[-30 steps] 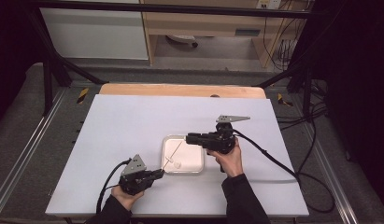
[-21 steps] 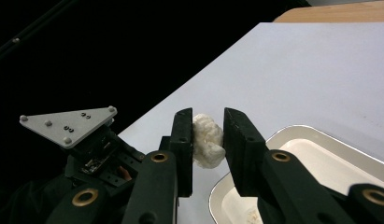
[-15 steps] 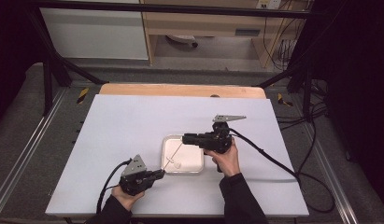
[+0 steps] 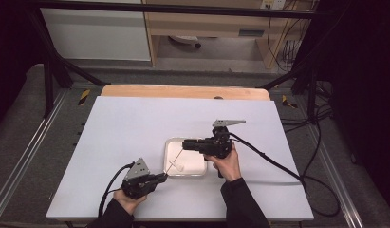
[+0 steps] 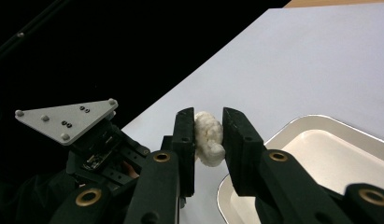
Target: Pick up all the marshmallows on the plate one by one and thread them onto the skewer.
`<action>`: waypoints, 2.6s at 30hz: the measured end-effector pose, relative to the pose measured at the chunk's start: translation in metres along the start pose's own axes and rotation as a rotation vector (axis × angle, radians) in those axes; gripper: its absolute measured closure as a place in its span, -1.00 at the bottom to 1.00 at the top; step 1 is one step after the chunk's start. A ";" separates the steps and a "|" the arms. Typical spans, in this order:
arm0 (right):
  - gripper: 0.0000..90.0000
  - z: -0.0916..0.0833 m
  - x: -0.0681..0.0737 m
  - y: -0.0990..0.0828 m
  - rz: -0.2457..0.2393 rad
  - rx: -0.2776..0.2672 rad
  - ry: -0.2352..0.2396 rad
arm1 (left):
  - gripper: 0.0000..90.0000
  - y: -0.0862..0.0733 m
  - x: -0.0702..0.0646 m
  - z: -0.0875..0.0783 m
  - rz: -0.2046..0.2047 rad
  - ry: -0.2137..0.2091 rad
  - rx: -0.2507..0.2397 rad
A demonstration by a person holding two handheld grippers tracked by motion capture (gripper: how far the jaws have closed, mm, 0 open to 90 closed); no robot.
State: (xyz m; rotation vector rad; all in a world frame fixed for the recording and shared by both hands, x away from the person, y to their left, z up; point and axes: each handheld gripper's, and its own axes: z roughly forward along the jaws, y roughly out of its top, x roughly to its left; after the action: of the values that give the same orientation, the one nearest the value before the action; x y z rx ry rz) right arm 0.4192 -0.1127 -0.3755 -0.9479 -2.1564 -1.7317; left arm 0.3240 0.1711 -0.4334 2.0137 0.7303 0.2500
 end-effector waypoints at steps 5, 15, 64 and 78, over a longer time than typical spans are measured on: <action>0.72 0.003 0.000 -0.003 0.001 0.006 0.004 | 0.96 0.000 0.000 0.001 0.007 0.007 0.015; 0.74 0.008 0.001 -0.010 -0.019 0.002 0.003 | 0.96 0.000 -0.001 0.001 0.014 0.012 0.021; -0.72 0.000 0.001 -0.028 -0.241 0.119 -0.259 | 0.96 -0.001 0.014 -0.008 -0.059 0.025 -0.024; -0.84 0.013 -0.002 -0.039 -0.256 0.198 -0.300 | 0.96 -0.002 0.018 -0.012 -0.065 0.033 -0.022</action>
State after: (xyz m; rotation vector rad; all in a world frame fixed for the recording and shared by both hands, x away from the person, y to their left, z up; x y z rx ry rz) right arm 0.4005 -0.1052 -0.4108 -0.9653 -2.6878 -1.5165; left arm 0.3327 0.1908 -0.4306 1.9654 0.8093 0.2526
